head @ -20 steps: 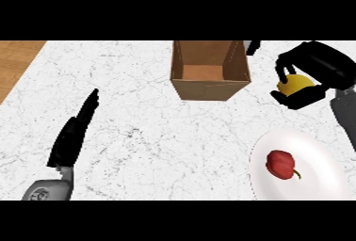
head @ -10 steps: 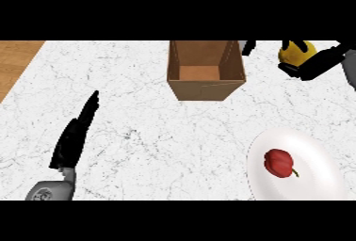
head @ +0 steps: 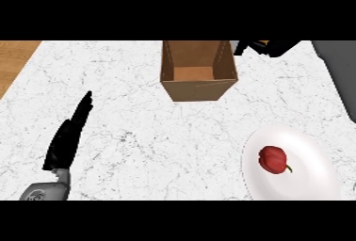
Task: Pick the lemon from the plate and place it in the cardboard box
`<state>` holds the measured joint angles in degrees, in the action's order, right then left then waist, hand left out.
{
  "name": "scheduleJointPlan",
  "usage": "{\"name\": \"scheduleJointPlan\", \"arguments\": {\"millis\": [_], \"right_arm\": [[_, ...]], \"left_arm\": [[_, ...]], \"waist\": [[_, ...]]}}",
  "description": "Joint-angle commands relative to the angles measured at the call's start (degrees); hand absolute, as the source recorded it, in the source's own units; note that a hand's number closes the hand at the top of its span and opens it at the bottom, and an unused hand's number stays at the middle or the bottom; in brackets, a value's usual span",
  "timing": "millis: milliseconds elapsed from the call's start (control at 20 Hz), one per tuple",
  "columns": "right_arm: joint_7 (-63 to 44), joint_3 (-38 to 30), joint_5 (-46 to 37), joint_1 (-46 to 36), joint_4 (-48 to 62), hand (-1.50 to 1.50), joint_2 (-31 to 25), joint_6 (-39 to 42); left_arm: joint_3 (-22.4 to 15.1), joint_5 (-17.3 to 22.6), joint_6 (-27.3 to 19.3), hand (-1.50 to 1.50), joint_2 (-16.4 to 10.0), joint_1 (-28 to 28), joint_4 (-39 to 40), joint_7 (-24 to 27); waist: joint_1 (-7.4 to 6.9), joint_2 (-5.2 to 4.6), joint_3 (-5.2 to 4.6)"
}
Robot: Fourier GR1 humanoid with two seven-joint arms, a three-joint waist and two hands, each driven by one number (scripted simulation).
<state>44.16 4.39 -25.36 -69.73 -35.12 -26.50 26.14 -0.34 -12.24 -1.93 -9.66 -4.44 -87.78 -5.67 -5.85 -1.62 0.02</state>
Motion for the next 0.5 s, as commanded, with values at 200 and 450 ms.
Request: {"name": "scheduleJointPlan", "arguments": {"millis": [200, 450], "right_arm": [[3.4, 4.5, -2.6, -6.5, 9.1, 1.5, 10.2, 0.8], [2.0, 7.2, -5.8, -9.5, 14.6, 1.5, 14.3, -1.5]], "left_arm": [[0.8, 0.9, 0.2, 0.0, 0.0, 2.0, -1.9, -0.2], [1.7, 0.5, 0.5, 0.0, -1.3, 0.7, -1.9, -1.3]], "waist": [[1.25, 0.39, -0.04], [1.75, 0.31, -0.05]]}}
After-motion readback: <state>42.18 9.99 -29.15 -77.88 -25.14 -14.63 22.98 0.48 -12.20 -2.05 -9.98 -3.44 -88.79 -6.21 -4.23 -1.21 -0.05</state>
